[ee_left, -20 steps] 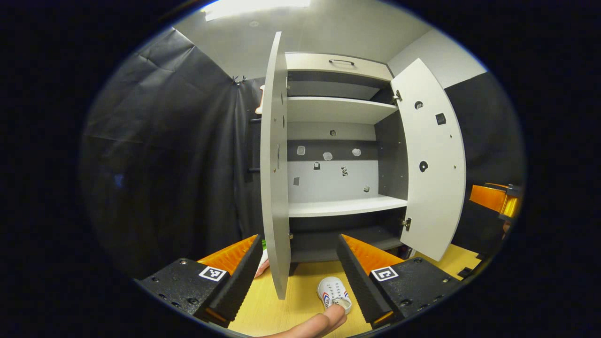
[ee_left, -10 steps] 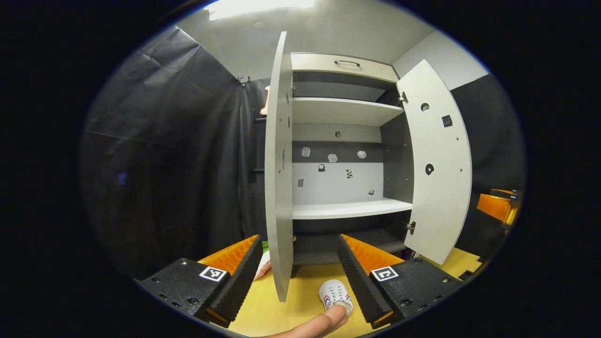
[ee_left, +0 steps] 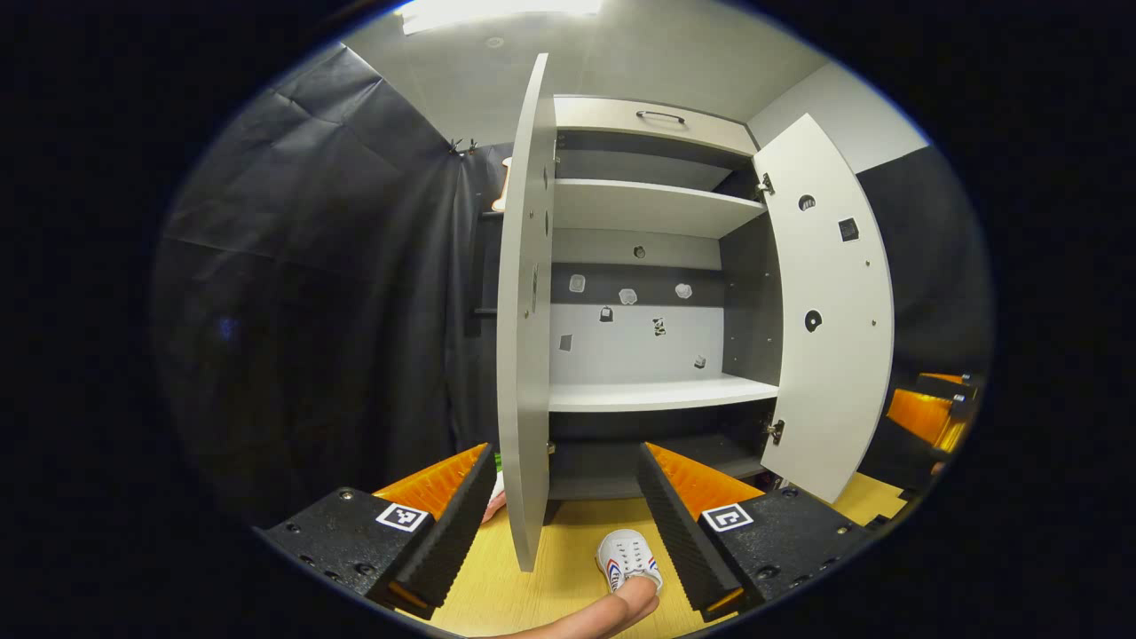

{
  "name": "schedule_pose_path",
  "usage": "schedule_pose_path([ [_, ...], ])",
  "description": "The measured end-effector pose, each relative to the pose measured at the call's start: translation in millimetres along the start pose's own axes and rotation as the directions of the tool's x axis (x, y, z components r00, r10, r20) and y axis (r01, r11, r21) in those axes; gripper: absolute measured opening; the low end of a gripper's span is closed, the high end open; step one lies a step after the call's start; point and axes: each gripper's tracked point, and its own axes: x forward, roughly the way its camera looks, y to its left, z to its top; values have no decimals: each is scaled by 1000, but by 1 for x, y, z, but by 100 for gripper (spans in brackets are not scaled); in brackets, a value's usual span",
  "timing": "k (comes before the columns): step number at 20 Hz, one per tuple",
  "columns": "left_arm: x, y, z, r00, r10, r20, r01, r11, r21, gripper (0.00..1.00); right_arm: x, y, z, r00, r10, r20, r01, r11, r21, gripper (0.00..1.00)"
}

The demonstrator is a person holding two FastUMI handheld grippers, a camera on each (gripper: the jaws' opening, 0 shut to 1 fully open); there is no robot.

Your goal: Grab one shoe with the right hand and put it into the shoe cabinet, grab the other shoe with the left hand and put it into the shoe cabinet; then close the right door with the right hand and the left door with the left hand.

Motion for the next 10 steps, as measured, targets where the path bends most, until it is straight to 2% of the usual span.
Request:
schedule_pose_path([
  [1, 0, -1, -3, 1000, -3, -7, 3, 1000, -5, 96, 8, 3, -13, 1000, 10, -20, -10, 1000, -2, 99],
  [2, 1, 0, -5, 1000, -6, -12, 6, 1000, -9, 96, 15, 7, -27, 999, 20, -39, -20, 1000, -9, 94],
  [3, 2, 0, -8, 1000, -7, -18, 7, 1000, -11, 96, 22, 10, -44, 997, 31, -66, -33, 999, -20, 99],
  [4, 3, 1, -10, 1000, -7, -23, 7, 1000, -11, 96, 30, 14, -63, 995, 40, -96, -44, 998, -40, 94],
  [6, 4, 5, -15, 1000, 1, -31, -1, 1000, -3, 97, 48, 23, -106, 985, 48, -163, -62, 994, -86, 98],
  [8, 5, 9, -18, 1000, 1, -31, -1, 1000, 0, 94, 61, 37, -159, 967, 68, -245, -96, 990, -102, 99],
  [9, 5, 9, -19, 1000, -2, -31, 2, 1000, 1, 96, 63, 45, -188, 952, 83, -294, -117, 988, -100, 99],
  [10, 5, 11, -21, 999, -2, -32, 2, 1000, 5, 94, 64, 51, -216, 934, 95, -346, -134, 987, -90, 99],
])
